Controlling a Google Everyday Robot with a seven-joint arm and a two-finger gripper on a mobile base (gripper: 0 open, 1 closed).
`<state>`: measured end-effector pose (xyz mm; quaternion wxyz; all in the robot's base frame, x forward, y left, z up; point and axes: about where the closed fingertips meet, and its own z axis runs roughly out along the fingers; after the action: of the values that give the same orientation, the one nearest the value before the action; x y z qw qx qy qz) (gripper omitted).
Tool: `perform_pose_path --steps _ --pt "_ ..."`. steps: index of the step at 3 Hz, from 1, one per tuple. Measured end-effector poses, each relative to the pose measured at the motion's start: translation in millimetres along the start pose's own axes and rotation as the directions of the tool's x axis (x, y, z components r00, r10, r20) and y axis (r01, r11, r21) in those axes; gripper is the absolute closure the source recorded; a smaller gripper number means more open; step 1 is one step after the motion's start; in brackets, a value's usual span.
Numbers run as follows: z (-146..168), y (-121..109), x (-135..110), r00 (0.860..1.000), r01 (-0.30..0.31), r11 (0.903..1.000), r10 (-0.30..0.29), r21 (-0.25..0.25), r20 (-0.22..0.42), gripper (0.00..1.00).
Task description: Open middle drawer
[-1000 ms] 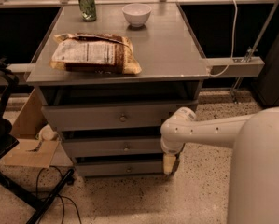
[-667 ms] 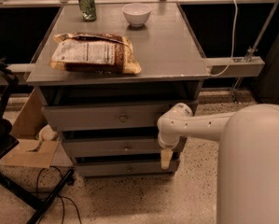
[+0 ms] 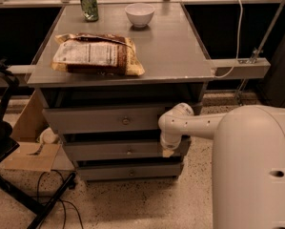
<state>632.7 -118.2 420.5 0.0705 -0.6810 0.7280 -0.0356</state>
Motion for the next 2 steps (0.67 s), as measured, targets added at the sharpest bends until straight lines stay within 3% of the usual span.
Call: perform_pose_path --steps 1,2 --pt "0.2 21.6 15.7 0.999 -0.047 0.9986 0.047 -0.025 -0.009 0.8" --pt "-8.2 20.3 14.9 0.999 -0.047 0.9986 0.047 -0.025 -0.009 1.0"
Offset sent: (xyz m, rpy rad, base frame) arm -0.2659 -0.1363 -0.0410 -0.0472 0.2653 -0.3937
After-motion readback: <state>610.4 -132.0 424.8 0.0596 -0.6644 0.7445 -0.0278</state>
